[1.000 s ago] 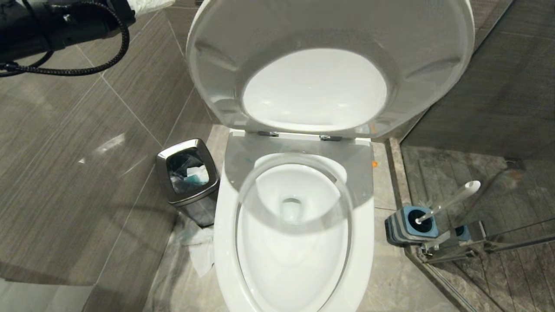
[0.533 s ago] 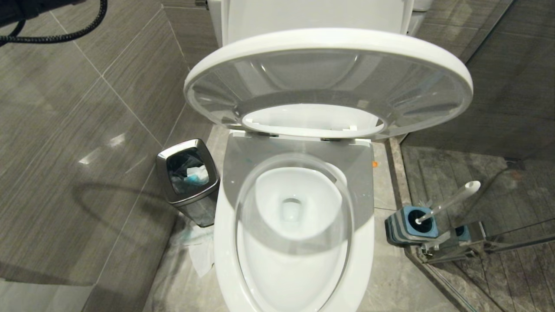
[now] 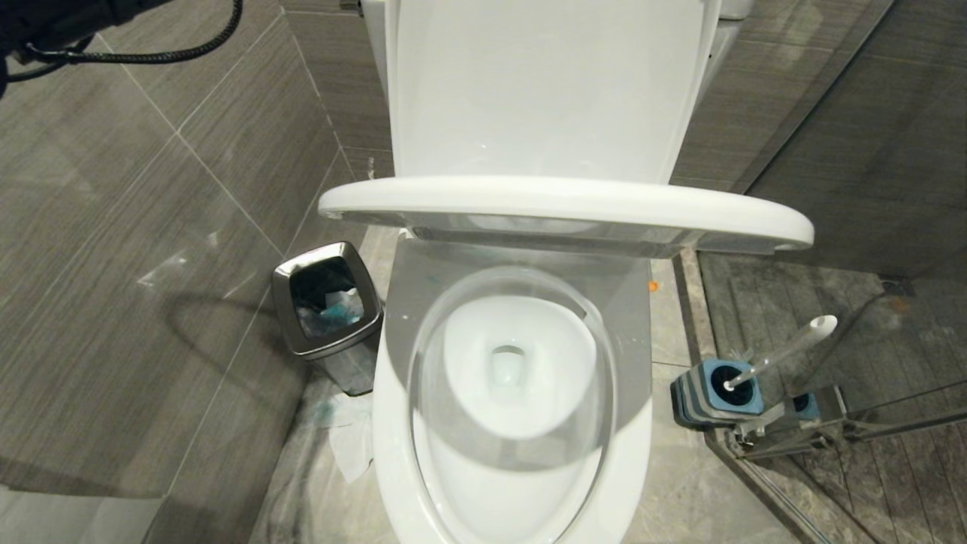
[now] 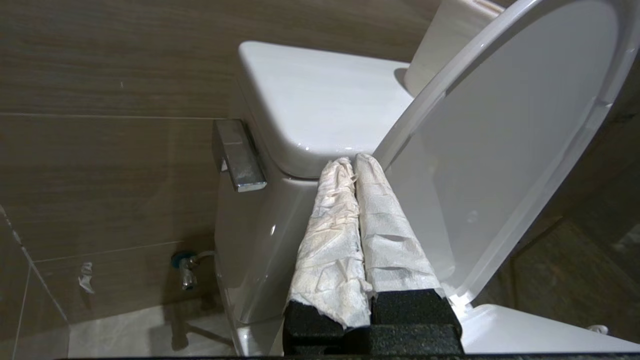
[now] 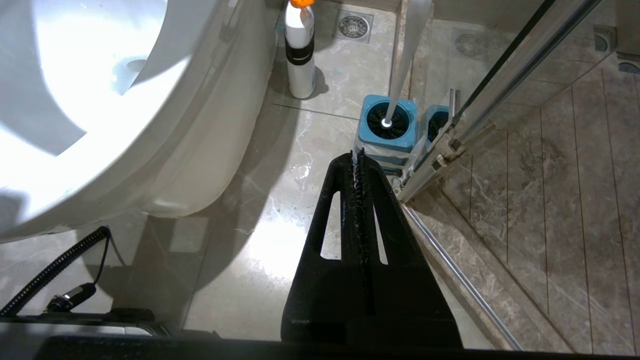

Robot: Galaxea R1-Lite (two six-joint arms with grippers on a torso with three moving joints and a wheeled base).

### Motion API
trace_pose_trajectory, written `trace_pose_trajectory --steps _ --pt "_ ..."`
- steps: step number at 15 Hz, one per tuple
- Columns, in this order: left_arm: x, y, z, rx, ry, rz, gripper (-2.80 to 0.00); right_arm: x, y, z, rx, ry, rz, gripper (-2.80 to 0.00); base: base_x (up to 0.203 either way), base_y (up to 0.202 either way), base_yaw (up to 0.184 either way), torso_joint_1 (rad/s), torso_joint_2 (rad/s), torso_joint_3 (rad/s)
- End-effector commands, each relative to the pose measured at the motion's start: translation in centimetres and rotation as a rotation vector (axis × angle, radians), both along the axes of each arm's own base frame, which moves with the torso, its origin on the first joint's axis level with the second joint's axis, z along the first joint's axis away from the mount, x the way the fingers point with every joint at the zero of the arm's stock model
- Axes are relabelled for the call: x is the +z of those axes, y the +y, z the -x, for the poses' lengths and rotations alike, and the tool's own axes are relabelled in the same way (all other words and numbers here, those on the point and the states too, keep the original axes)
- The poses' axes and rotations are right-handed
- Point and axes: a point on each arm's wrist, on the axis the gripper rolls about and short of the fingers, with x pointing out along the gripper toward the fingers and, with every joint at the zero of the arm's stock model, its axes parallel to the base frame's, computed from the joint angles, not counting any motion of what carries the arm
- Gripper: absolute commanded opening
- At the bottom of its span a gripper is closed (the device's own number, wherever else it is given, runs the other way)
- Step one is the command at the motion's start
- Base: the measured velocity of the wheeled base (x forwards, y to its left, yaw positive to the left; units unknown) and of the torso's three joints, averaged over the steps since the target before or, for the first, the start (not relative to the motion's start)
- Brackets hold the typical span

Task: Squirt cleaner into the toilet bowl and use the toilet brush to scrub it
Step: Close the toilet lid

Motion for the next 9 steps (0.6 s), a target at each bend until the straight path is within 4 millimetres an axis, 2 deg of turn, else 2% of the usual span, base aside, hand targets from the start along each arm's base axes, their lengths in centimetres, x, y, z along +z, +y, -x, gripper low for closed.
trace_pose_trajectory --steps 1,5,9 --pt "-1.5 -0.6 -2.2 -0.003 0.009 0.000 -2.80 0.0 0.0 0.0 0.001 0.002 0.000 -2.80 0.000 0.000 0.000 0.000 0.00 0.000" --pt "-3.6 -1.3 -5.0 0.016 0.047 -0.009 -2.80 0.0 0.0 0.0 0.001 0.000 0.000 -2.80 0.000 0.000 0.000 0.000 0.00 0.000" --pt "-5.3 -3.2 -6.7 0.003 0.053 -0.001 -2.80 0.0 0.0 0.0 0.001 0.002 0.000 -2.80 0.000 0.000 0.000 0.000 0.00 0.000"
